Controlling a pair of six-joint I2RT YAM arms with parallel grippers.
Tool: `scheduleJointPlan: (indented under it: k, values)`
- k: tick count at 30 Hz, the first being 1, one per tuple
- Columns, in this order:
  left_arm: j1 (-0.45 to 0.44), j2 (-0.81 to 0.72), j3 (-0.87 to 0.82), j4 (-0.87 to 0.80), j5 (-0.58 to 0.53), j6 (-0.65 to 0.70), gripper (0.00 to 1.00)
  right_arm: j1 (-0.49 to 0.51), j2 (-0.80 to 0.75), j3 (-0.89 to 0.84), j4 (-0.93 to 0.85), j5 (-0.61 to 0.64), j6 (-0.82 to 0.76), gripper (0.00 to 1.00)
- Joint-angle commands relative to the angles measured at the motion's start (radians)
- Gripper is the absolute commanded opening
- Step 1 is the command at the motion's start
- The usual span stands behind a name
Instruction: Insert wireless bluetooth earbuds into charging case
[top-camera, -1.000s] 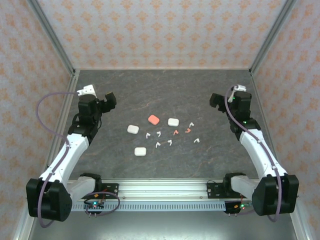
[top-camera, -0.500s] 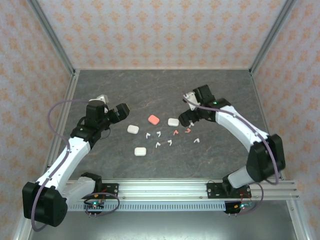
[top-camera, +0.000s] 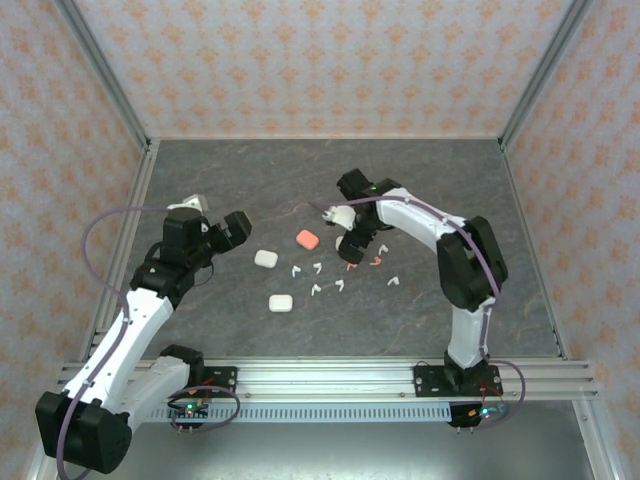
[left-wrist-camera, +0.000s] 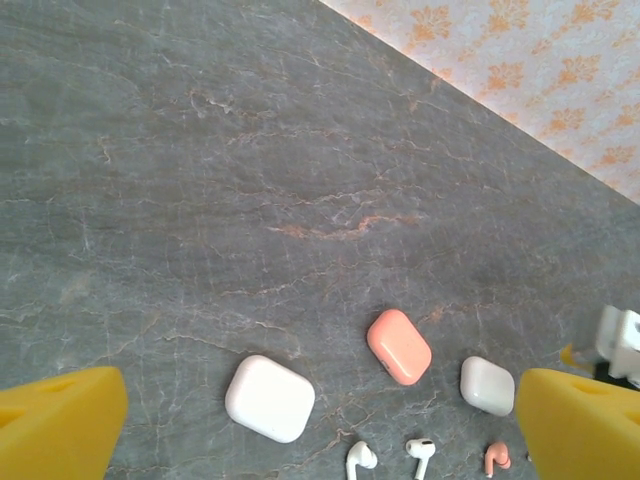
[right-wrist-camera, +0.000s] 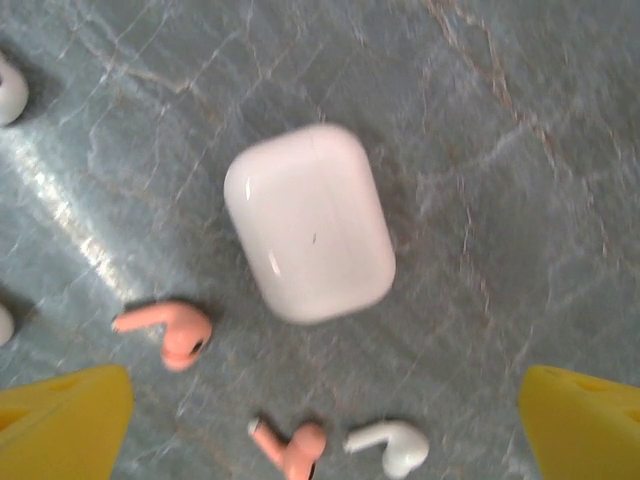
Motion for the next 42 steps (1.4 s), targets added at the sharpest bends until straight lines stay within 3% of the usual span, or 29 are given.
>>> scheduleJointPlan:
  k: [1, 10, 19, 31, 36, 42]
  values:
    - [-0.003, -0.021, -0.02, -0.033, -0.032, 0.023, 1.0, 0.013, 0.078, 0.093, -0.08, 0.046, -0.065, 0.98]
    - [-0.003, -0.03, -0.029, -0.035, -0.045, 0.026, 1.0, 0.015, 0.168, 0.146, -0.11, 0.023, -0.07, 0.97]
    - [-0.002, -0.029, -0.018, -0.042, -0.048, 0.026, 1.0, 0.016, 0.219, 0.166, -0.116, 0.043, -0.069, 0.86]
    - [-0.002, -0.017, -0.008, -0.045, -0.042, 0.021, 1.0, 0.016, 0.235, 0.151, -0.078, 0.044, -0.041, 0.51]
    - [-0.003, 0.01, 0.002, -0.018, 0.032, 0.057, 1.0, 0.016, 0.135, 0.051, 0.026, 0.028, -0.032, 0.39]
    - [-0.003, 0.066, 0.041, 0.036, 0.225, 0.083, 0.98, 0.014, -0.033, -0.045, 0.136, -0.001, -0.004, 0.38]
